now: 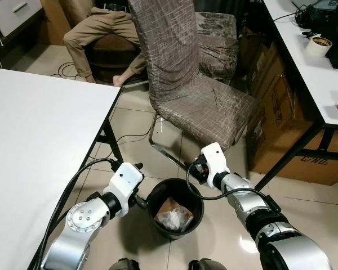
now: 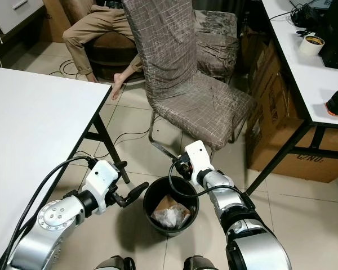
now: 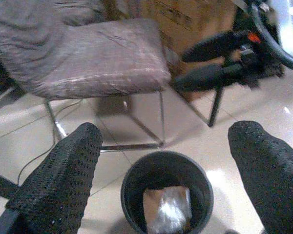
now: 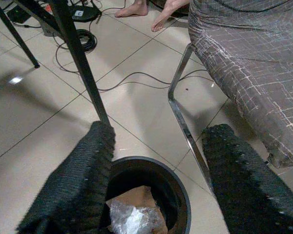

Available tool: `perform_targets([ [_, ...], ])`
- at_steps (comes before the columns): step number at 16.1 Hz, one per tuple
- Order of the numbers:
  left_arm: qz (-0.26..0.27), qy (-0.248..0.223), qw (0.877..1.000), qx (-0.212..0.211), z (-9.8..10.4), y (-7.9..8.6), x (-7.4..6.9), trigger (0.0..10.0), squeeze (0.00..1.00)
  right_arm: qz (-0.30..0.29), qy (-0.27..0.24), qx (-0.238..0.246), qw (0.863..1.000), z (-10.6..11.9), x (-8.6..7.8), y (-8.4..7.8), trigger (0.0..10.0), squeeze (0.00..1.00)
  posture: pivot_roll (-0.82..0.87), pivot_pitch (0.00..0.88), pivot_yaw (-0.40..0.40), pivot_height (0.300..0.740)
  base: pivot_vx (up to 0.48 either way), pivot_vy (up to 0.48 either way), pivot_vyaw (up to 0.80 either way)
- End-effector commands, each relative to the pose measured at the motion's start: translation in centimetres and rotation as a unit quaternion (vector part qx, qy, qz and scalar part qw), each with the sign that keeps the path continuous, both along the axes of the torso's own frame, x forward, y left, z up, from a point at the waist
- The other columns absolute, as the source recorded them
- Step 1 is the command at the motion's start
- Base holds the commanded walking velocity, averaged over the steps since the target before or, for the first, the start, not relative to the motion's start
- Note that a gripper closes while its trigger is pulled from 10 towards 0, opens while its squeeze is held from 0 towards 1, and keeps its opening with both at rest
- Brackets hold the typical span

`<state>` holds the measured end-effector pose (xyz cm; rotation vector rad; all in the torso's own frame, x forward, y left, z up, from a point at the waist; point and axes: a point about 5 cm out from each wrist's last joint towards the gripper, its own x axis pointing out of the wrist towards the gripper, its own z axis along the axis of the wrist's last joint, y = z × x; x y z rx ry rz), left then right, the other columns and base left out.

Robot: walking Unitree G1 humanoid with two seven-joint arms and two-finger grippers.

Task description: Picking trash to rubbish bin

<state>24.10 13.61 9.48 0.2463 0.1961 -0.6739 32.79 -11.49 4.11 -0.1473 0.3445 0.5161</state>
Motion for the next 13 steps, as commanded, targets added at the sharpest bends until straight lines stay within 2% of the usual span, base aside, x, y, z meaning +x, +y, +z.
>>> perform_targets([
  [1,0.048,0.000,0.998,-0.030,0.1,0.3,0.1,10.0,0.00,-0.014,-0.012,0.007,1.000,0.2,0.0,-0.1,10.0,1.00,-0.09,0.084,-0.022,0.740,0.000,0.000,0.00],
  [2,0.074,0.006,0.996,-0.052,0.1,0.4,0.2,10.0,0.00,-0.017,-0.021,0.010,1.000,0.2,-0.1,0.0,10.0,0.70,-0.10,0.065,-0.022,0.740,0.000,0.000,0.00],
  [3,0.101,0.008,0.992,-0.081,0.2,0.4,0.2,10.0,0.00,-0.020,-0.041,0.019,0.999,0.3,-0.7,0.1,10.0,0.00,-0.11,0.051,-0.022,0.740,0.000,0.000,0.00],
  [5,0.131,0.001,0.988,-0.080,0.4,0.5,0.0,10.0,0.00,-0.063,-0.068,0.045,0.995,1.0,-2.8,-0.5,10.0,0.00,-0.12,0.034,-0.023,0.740,0.000,0.000,0.00],
  [7,0.135,-0.003,0.989,-0.068,0.4,0.4,-0.2,10.0,0.00,-0.093,-0.071,0.056,0.992,1.5,-4.1,-1.0,10.0,0.00,-0.12,0.028,-0.023,0.740,0.000,0.000,0.00],
  [9,0.147,-0.028,0.985,-0.084,2.1,0.2,-0.3,10.0,0.00,-0.132,-0.081,0.055,0.986,3.1,-7.7,-2.4,10.0,0.00,-0.13,0.014,-0.023,0.740,0.000,0.000,0.00],
  [10,0.147,-0.033,0.985,-0.088,2.5,0.1,-0.2,10.0,0.00,-0.139,-0.085,0.051,0.985,3.4,-8.5,-2.7,10.0,0.00,-0.13,0.010,-0.021,0.740,0.000,0.000,0.00],
  [11,0.144,-0.038,0.985,-0.090,2.9,-0.1,-0.3,10.0,0.00,-0.173,-0.084,0.047,0.980,4.0,-9.9,-3.5,10.0,0.00,-0.14,0.003,-0.017,0.740,0.000,0.000,0.00],
  [13,0.146,-0.034,0.985,-0.091,2.8,-0.2,-0.6,10.0,0.00,-0.201,-0.080,0.038,0.976,4.2,-10.5,-4.3,10.0,0.00,-0.14,0.000,-0.014,0.740,0.000,0.000,0.00],
])
